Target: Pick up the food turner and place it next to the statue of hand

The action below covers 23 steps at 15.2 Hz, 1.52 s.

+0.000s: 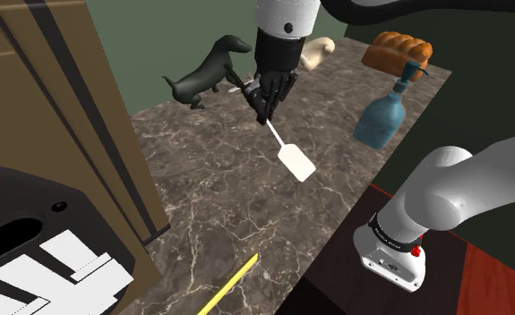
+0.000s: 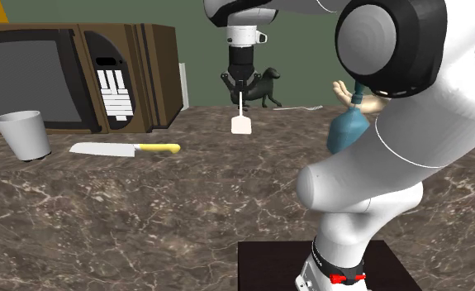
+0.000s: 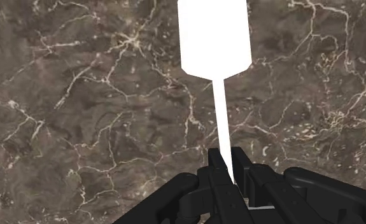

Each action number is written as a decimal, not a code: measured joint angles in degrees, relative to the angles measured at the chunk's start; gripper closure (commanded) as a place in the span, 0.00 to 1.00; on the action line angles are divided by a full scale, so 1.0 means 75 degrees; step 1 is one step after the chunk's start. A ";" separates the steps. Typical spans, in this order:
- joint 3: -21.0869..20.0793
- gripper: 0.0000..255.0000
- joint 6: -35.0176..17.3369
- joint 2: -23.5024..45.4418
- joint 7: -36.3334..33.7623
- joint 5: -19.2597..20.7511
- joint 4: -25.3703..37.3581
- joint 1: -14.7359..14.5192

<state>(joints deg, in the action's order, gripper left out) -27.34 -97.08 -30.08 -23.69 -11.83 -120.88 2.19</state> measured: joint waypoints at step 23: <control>0.1197 1.00 0.1757 -0.0261 0.1086 0.0411 0.1348 0.0279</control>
<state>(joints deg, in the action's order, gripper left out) -18.37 -83.90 -32.03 -15.54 -8.74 -110.76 4.28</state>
